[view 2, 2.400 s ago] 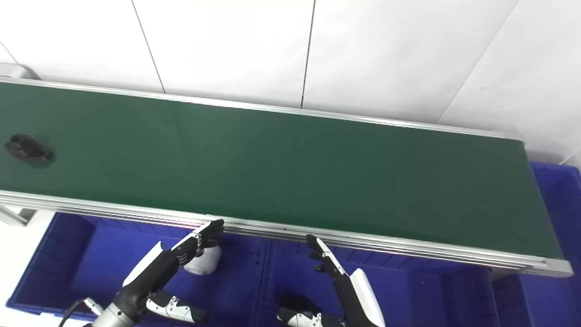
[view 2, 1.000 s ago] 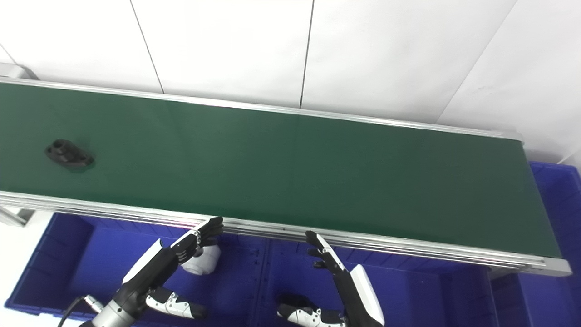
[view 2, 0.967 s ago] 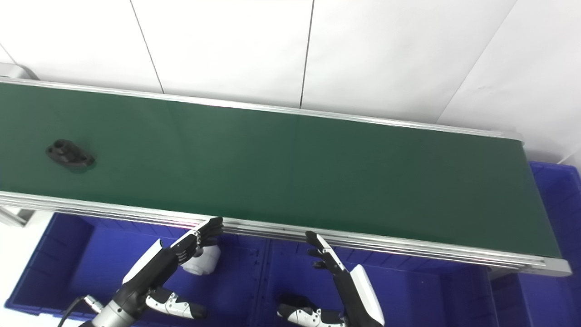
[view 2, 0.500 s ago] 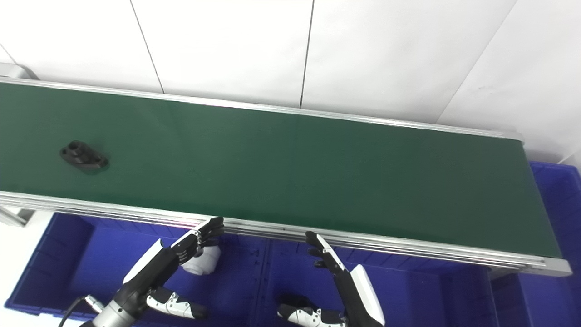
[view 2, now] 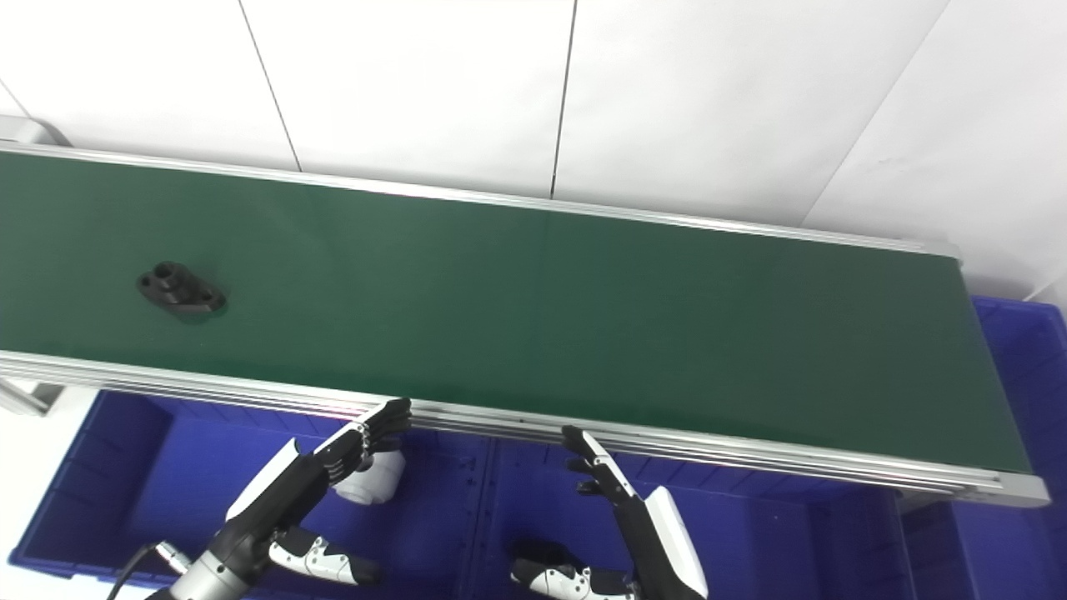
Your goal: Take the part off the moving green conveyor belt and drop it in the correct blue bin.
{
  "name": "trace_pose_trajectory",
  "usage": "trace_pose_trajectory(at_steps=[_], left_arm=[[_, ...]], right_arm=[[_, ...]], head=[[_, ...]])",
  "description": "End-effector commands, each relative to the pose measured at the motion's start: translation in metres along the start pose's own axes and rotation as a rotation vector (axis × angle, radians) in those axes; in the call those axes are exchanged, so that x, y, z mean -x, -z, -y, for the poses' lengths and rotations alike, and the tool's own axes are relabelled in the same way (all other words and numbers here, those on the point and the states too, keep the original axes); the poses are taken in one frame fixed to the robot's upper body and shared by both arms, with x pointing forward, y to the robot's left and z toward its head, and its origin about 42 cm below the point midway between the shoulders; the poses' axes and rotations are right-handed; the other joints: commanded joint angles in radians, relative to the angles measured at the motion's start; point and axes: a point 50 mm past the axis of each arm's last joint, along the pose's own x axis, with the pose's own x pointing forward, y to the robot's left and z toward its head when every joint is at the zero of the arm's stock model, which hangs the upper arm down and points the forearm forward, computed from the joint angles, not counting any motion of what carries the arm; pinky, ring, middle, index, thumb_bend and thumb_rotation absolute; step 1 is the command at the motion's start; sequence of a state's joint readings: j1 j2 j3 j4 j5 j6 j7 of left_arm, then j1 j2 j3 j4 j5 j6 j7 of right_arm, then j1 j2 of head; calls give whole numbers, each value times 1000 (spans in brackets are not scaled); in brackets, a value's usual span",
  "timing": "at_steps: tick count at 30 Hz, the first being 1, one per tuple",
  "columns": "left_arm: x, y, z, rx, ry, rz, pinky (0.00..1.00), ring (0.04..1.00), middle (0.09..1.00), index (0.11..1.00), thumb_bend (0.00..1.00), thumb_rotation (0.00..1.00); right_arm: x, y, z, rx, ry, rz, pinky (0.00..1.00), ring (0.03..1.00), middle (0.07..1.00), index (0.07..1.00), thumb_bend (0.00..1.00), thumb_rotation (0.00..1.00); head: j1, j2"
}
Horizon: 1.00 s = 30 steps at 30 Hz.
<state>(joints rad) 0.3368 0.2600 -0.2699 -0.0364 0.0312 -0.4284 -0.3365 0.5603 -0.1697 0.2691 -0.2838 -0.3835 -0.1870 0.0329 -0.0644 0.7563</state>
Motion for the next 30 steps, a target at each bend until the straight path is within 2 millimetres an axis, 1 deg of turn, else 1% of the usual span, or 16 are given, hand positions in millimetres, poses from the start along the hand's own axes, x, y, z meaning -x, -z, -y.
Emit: trace_pose_trajectory(at_steps=[1,2,3,4,5,6,7,9,10,14,16,19,20,22,24,30], left_arm=[[-2,-5,1,-21,-10,48,865,916,947,937,803,411],[-2,-4,3,-16,-12,44,860,910,943,933,806,408],[-3,-2,6,-10,-10,36,858,907,941,931,807,407],[-3,0,8,-7,-8,31,855,904,941,930,811,402],[-4,3,11,-4,-6,22,854,904,941,930,812,400],[-4,4,14,-3,-5,15,838,894,932,925,821,392],[-6,6,17,-5,-4,8,822,884,923,915,826,391],[-9,10,21,-5,-1,-1,809,877,917,906,824,388],[-10,11,22,-12,2,-5,806,875,916,903,823,386],[-15,12,25,-42,4,-8,767,843,892,889,821,389],[-16,11,26,-47,0,-5,763,840,889,886,825,395],[-17,11,27,-54,-2,-3,757,834,882,880,812,375],[-17,12,26,-57,-2,-5,757,833,881,879,810,372],[-17,12,26,-65,-2,-8,750,831,883,882,814,372],[-17,13,25,-66,-3,-9,749,829,881,880,819,390],[-16,13,25,-56,-7,-8,752,831,879,880,831,404]], right_arm=[[3,-5,3,2,26,37,757,840,890,925,808,311],[4,-3,4,3,29,38,761,841,888,922,808,301],[5,1,4,5,32,44,762,842,886,921,808,296],[6,4,5,6,33,49,753,838,885,920,800,286],[7,9,6,6,31,51,750,837,885,920,798,282],[7,12,7,6,30,53,750,843,891,925,791,278],[7,16,8,15,26,50,758,849,896,933,788,291],[7,23,10,30,23,47,770,855,900,936,786,299],[7,25,11,28,23,40,774,857,901,936,786,301],[7,30,13,16,25,31,844,903,925,943,794,256],[7,32,13,22,26,37,848,904,924,942,793,247],[7,33,14,21,25,38,862,911,927,943,798,237],[6,33,13,16,25,44,865,912,928,943,799,235],[6,34,13,16,27,50,885,918,928,946,795,226],[5,35,12,17,29,53,867,905,920,940,801,247],[6,31,11,0,38,54,870,907,918,940,792,242]], head=[[95,-49],[95,-49],[177,-95],[177,-95],[250,-143],[258,-149],[296,-184],[327,-210],[352,-231],[379,-247],[377,-247],[373,-247],[356,-249],[349,-249],[336,-249],[309,-244]])
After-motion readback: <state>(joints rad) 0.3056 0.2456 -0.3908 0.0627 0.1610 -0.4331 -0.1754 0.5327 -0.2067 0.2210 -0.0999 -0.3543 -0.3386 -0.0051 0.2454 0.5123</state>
